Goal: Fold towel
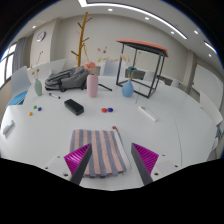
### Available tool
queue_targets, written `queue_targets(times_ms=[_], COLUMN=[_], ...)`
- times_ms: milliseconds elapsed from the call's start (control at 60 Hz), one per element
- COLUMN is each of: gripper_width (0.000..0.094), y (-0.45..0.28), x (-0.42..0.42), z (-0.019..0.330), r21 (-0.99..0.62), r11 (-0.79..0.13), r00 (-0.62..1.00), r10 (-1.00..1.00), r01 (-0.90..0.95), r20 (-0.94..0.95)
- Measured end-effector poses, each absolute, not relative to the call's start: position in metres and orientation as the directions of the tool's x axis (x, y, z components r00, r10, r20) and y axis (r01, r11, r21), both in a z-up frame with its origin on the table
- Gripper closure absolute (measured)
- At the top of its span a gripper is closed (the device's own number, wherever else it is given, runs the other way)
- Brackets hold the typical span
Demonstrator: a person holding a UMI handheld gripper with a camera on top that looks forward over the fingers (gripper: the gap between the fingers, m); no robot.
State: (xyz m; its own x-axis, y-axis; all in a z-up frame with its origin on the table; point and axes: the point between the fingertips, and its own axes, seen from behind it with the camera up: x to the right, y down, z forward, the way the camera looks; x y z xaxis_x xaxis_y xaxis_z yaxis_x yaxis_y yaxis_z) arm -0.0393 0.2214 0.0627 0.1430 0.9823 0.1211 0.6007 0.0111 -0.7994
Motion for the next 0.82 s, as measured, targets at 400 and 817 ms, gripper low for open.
queue_targets(times_ms=[400,817], gripper_width=[0.0084,0.0085], y=[0.205,0.193], x=[0.150,0.163], z=[0.271,0.289], r21=[-0.810,-0.836], r11=[-0.009,-0.092], r00=[0.185,0.216], r10=[0.975,0.976], r01=[0.587,0.541], r20=[0.123,0.032])
